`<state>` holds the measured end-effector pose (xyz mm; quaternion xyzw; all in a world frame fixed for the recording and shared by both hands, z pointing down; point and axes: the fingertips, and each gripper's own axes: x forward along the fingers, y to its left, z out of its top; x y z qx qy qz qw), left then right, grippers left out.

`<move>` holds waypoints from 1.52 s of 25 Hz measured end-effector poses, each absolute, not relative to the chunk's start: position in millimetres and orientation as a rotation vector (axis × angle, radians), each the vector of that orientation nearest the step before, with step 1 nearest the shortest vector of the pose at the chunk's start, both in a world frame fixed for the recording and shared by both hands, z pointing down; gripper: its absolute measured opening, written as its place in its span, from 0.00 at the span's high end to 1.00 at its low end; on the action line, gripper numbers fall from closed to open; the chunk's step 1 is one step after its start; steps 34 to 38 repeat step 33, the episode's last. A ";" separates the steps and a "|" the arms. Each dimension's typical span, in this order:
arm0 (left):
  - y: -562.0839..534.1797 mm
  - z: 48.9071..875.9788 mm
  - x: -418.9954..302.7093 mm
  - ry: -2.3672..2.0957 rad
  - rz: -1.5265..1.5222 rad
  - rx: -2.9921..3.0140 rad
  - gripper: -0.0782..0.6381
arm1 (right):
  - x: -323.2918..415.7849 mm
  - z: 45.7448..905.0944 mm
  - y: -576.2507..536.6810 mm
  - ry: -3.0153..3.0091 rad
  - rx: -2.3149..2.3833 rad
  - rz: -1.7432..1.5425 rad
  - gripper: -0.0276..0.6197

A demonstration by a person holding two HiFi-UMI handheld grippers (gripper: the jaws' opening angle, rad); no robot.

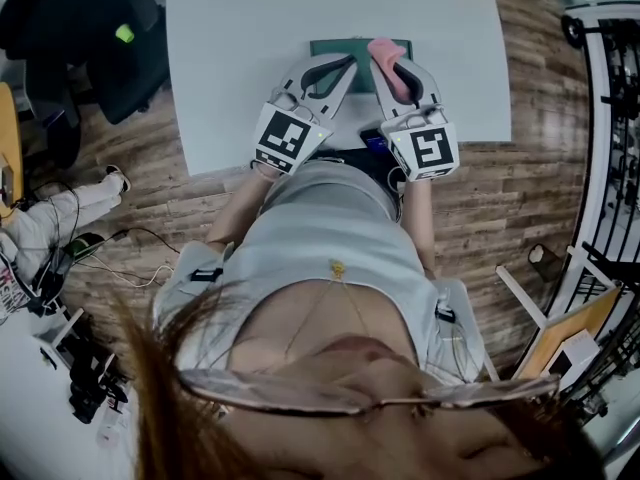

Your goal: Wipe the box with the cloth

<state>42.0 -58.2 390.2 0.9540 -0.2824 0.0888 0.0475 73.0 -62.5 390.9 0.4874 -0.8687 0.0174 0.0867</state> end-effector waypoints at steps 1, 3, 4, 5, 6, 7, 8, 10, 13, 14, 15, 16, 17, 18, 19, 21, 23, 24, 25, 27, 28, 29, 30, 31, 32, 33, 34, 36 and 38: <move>-57.3 387.9 42.6 -0.862 0.265 2.912 0.85 | 73.8 388.6 -61.3 -2.586 1.458 0.051 0.89; -55.4 384.6 44.0 -0.861 0.256 2.917 0.85 | 74.2 385.2 -59.2 -2.585 1.463 0.048 0.89; -54.3 383.5 45.1 -0.860 0.256 2.921 0.85 | 74.5 384.1 -58.2 -2.585 1.463 0.047 0.89; -53.1 382.9 46.5 -0.858 0.257 2.925 0.85 | 75.2 383.4 -57.2 -2.583 1.464 0.046 0.89; -51.9 382.5 48.0 -0.855 0.258 2.929 0.85 | 76.1 383.1 -56.3 -2.579 1.465 0.047 0.89; -51.0 382.3 49.1 -0.852 0.258 2.931 0.85 | 76.7 383.1 -55.7 -2.576 1.466 0.051 0.89; -50.2 382.2 49.7 -0.848 0.258 2.931 0.85 | 76.8 383.3 -55.2 -2.573 1.469 0.055 0.90; -49.1 382.4 49.6 -0.842 0.257 2.930 0.85 | 76.0 383.4 -54.7 -2.572 1.473 0.057 0.90; -48.0 381.8 49.9 -0.838 0.259 2.933 0.84 | 75.5 383.5 -53.9 -2.564 1.472 0.053 0.90; -47.7 381.4 50.9 -0.837 0.259 2.935 0.85 | 76.4 383.4 -53.6 -2.556 1.474 0.061 0.90; -47.3 381.2 52.3 -0.836 0.259 2.935 0.84 | 77.3 383.1 -53.2 -2.550 1.477 0.068 0.90; -46.7 381.0 53.8 -0.835 0.259 2.936 0.85 | 78.0 383.0 -52.6 -2.550 1.477 0.073 0.90; -46.1 381.0 55.0 -0.833 0.260 2.936 0.85 | 78.2 383.0 -51.9 -2.555 1.475 0.076 0.90; -45.5 380.9 55.9 -0.832 0.261 2.937 0.85 | 78.0 383.0 -51.4 -2.560 1.473 0.077 0.90; -45.3 380.9 56.1 -0.831 0.262 2.938 0.85 | 77.6 382.8 -51.3 -2.562 1.472 0.077 0.90; -45.4 380.3 55.4 -0.831 0.261 2.940 0.85 | 76.8 381.6 -51.7 -2.558 1.473 0.072 0.90; -45.1 379.3 54.4 -0.830 0.257 2.941 0.85 | 75.8 381.2 -50.7 -2.561 1.473 0.077 0.90; -45.0 379.2 53.7 -0.830 0.258 2.943 0.84 | 75.3 381.1 -50.2 -2.564 1.474 0.079 0.90; -44.8 379.4 53.1 -0.830 0.259 2.943 0.85 | 75.0 381.0 -49.9 -2.565 1.476 0.080 0.90; -44.6 380.0 52.9 -0.828 0.261 2.944 0.85 | 75.7 381.1 -49.7 -2.563 1.478 0.078 0.90; -44.5 380.1 53.0 -0.828 0.263 2.944 0.85 | 76.3 381.1 -49.6 -2.561 1.478 0.077 0.90; -44.4 380.0 53.1 -0.829 0.264 2.945 0.84 | 76.6 381.0 -49.4 -2.560 1.479 0.079 0.90; -44.3 379.9 53.1 -0.830 0.264 2.946 0.85 | 76.6 380.9 -49.4 -2.560 1.479 0.081 0.90; -44.2 379.6 53.1 -0.832 0.265 2.948 0.85 | 76.7 380.8 -49.3 -2.560 1.480 0.083 0.90; -44.1 379.4 53.2 -0.832 0.265 2.949 0.85 | 76.9 380.9 -49.2 -2.560 1.480 0.084 0.90; -44.1 379.2 53.2 -0.833 0.265 2.950 0.85 | 77.1 381.0 -49.1 -2.559 1.480 0.085 0.90; -44.1 379.2 53.2 -0.833 0.265 2.950 0.85 | 77.1 381.0 -49.1 -2.559 1.480 0.085 0.90; -44.1 379.2 53.2 -0.833 0.265 2.950 0.85 | 77.1 381.0 -49.1 -2.559 1.480 0.085 0.90; -44.1 379.2 53.2 -0.833 0.265 2.950 0.85 | 77.1 381.0 -49.1 -2.559 1.480 0.085 0.90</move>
